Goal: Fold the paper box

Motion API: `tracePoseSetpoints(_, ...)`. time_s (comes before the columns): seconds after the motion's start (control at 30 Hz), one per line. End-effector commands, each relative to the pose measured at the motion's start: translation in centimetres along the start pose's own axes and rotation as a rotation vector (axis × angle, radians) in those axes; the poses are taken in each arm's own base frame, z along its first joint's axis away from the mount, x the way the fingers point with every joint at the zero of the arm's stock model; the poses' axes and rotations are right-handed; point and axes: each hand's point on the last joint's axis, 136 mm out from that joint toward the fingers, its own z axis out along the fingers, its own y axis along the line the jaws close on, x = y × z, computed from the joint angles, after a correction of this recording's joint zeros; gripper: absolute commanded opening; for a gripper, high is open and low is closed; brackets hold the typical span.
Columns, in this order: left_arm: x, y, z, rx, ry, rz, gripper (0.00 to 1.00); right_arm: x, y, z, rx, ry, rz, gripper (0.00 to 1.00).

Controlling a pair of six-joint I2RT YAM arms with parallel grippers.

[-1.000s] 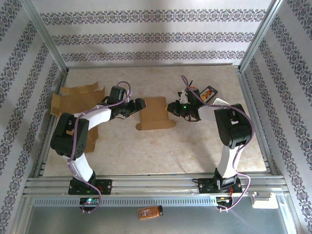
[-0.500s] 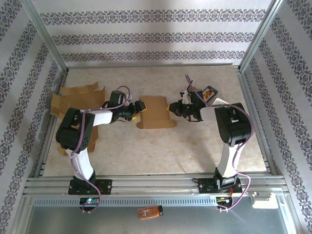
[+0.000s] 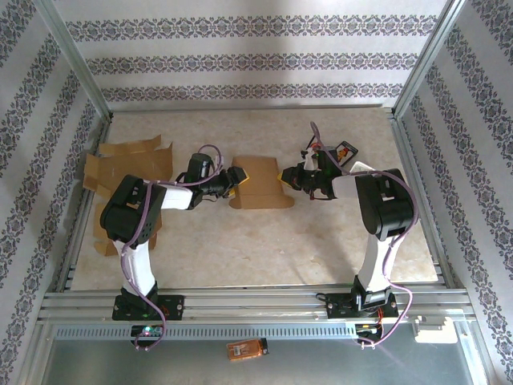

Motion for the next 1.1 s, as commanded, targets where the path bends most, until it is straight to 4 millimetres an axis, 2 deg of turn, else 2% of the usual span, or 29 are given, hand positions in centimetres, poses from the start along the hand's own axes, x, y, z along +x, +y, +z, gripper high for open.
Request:
tracePoseSetpoints(0.0, 0.1, -1.8, -0.1, 0.042, -0.028, -0.001, 0.55, 2.4, -3.5, 0.0, 0.120, 0.037, 0.092, 0.13)
tracePoseSetpoints(0.07, 0.0, -2.3, -0.5, 0.040, -0.033, -0.001, 0.53, 2.3, -2.7, -0.3, 0.111, 0.029, 0.082, 0.16)
tracePoseSetpoints(0.13, 0.0, -2.7, -0.9, 0.020, -0.028, 0.008, 0.52, 2.0, -1.5, -0.8, 0.096, 0.011, 0.071, 0.27)
tracePoseSetpoints(0.27, -0.3, -3.6, -2.6, -0.047, -0.044, 0.059, 0.52, 0.6, 3.1, -3.2, 0.069, -0.085, -0.053, 0.47)
tracePoseSetpoints(0.4, -1.1, -4.9, -4.3, -0.087, -0.074, 0.110, 0.53, -0.9, 8.4, -6.3, 0.057, -0.232, -0.270, 0.60)
tracePoseSetpoints(0.47, -1.6, -5.4, -5.1, -0.086, -0.087, 0.115, 0.53, -1.1, 11.2, -7.5, 0.045, -0.308, -0.434, 0.64)
tracePoseSetpoints(0.57, -2.3, -6.1, -6.2, -0.080, -0.109, 0.123, 0.53, 0.5, 15.3, -8.3, 0.054, -0.394, -0.773, 0.71)
tracePoseSetpoints(0.6, -2.5, -6.2, -6.5, -0.082, -0.116, 0.127, 0.53, 1.4, 16.4, -8.1, 0.070, -0.411, -0.911, 0.73)
tracePoseSetpoints(0.67, -3.0, -6.5, -7.3, -0.086, -0.131, 0.134, 0.53, 4.7, 18.4, -7.1, 0.124, -0.438, -1.320, 0.76)
tracePoseSetpoints(0.73, -3.2, -6.7, -7.9, -0.090, -0.140, 0.140, 0.53, 7.8, 18.8, -5.5, 0.184, -0.436, -1.651, 0.82)
tracePoseSetpoints(0.77, -3.3, -6.7, -8.1, -0.094, -0.145, 0.143, 0.54, 8.8, 18.4, -4.8, 0.207, -0.428, -1.751, 0.87)
tracePoseSetpoints(0.93, -3.5, -6.4, -8.6, -0.107, -0.152, 0.137, 0.53, 9.8, 17.0, -2.1, 0.246, -0.346, -1.886, 0.93)
tracePoseSetpoints(1.07, -3.4, -6.6, -9.0, -0.091, -0.158, 0.120, 0.54, 9.8, 15.2, 0.4, 0.374, -0.336, -2.049, 0.97)
